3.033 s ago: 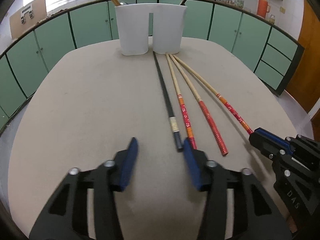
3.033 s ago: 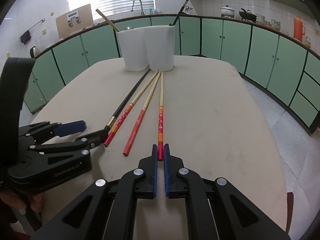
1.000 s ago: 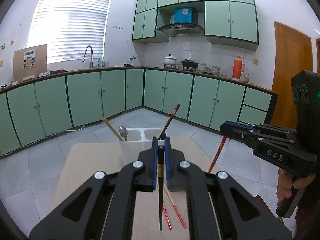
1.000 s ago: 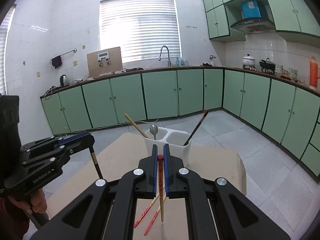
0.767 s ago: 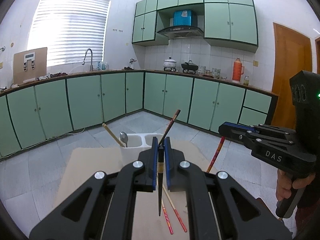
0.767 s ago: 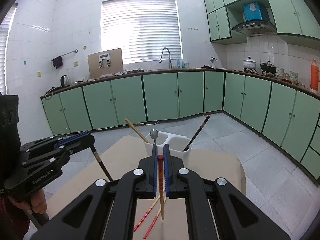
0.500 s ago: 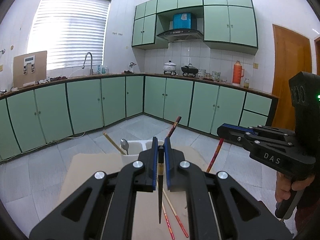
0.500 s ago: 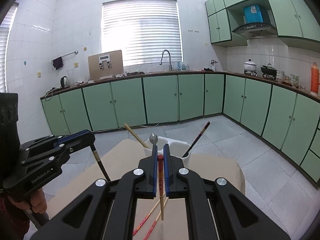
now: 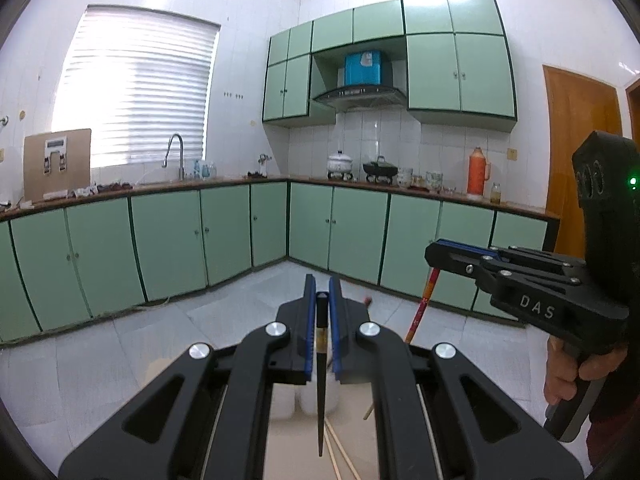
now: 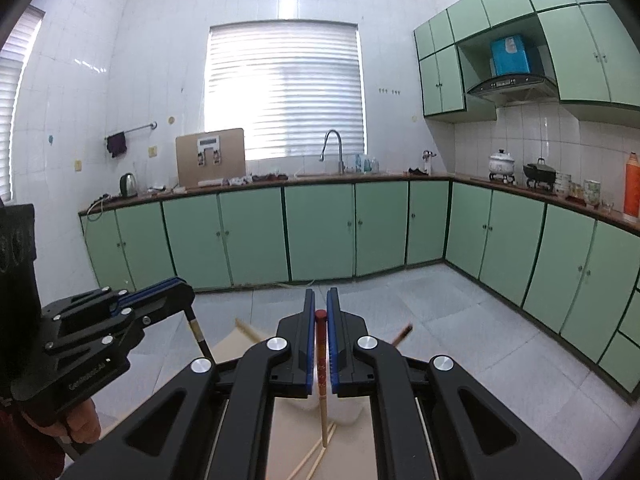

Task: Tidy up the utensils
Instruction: 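Lift both chopsticks and lower them upright into the holder compartments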

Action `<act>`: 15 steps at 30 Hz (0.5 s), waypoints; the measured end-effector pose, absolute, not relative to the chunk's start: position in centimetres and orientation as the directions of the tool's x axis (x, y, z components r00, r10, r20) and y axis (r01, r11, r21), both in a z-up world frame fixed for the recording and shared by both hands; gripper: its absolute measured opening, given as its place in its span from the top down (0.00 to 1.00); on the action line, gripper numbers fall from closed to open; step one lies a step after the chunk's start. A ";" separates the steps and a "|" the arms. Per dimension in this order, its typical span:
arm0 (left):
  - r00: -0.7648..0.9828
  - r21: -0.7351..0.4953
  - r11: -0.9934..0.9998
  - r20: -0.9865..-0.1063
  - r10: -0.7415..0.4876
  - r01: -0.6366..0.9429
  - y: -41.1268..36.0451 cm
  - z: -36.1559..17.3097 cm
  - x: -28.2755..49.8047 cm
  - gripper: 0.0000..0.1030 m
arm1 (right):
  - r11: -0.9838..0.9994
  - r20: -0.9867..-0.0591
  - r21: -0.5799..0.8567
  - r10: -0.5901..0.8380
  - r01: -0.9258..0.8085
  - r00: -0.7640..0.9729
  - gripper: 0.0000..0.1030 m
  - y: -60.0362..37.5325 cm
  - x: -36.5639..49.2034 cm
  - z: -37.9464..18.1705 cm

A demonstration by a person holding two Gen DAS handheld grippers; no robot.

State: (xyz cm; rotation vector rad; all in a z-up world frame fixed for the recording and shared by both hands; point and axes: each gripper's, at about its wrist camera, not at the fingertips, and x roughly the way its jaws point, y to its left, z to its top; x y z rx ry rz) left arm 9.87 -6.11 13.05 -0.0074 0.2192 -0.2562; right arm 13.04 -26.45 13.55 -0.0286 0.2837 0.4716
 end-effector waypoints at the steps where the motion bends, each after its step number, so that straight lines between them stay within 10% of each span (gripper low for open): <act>1: 0.946 -0.031 0.968 -0.204 -0.250 0.249 -6.2 13.5 10.3 0.94 | 0.892 -0.271 0.038 0.442 -0.450 0.855 0.94 -26.5 13.4 13.8; 15: 0.976 -0.029 0.981 -0.103 -0.191 0.190 -6.6 17.6 19.8 0.94 | 0.914 -0.252 0.031 0.398 -0.404 0.882 0.94 -24.6 22.6 14.8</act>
